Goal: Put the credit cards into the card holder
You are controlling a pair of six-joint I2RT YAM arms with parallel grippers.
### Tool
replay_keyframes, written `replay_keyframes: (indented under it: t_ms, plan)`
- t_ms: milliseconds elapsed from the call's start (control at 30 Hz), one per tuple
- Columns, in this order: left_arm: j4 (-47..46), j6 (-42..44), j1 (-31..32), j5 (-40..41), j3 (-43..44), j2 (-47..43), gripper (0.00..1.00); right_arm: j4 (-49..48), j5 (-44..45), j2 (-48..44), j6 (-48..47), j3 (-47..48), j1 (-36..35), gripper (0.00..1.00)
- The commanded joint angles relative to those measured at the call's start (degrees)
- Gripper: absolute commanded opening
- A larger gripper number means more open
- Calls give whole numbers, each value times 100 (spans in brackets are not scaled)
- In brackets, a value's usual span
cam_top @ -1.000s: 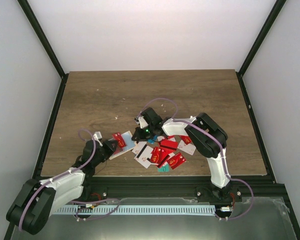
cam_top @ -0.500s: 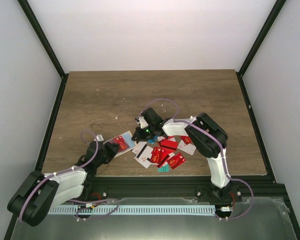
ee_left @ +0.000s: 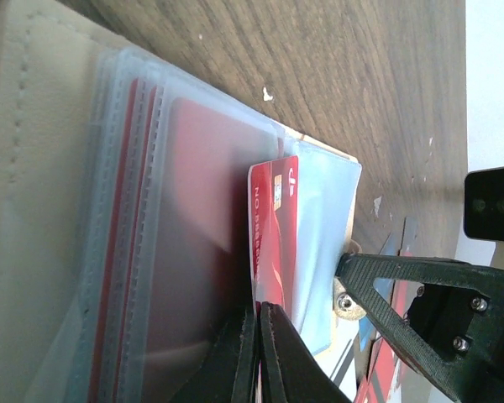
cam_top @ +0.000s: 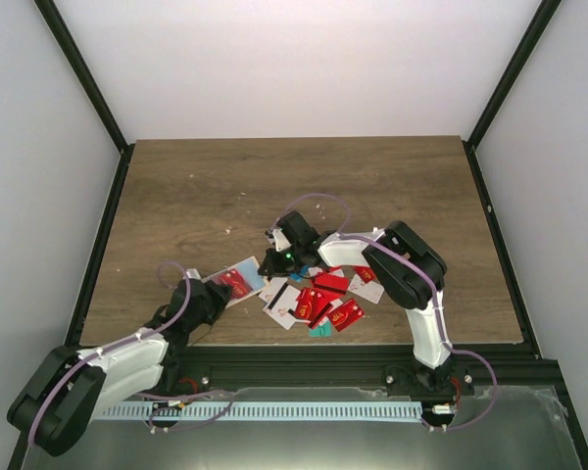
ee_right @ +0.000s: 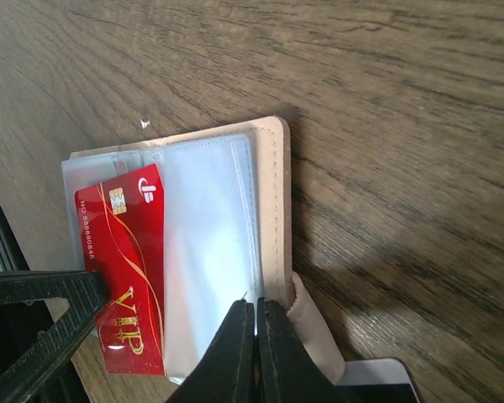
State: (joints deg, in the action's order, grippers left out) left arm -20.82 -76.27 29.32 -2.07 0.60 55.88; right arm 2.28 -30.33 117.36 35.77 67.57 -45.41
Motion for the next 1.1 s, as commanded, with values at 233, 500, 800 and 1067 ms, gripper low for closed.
replay_keyframes:
  t_ms: [233, 500, 800, 1067]
  plan:
    - [1050, -526, 372, 390, -271, 213, 4, 820, 625, 406, 99, -163, -61, 1]
    - [-28, -383, 469, 132, -242, 1075, 4, 826, 572, 380, 17, -165, -52, 1]
    - [-256, 443, 470, -299, 153, 1876, 4, 894, 559, 362, -184, -130, -48, 1]
    - [234, 1242, 435, -434, 696, 2302, 4, 1023, 602, 371, -394, -89, 5, 1]
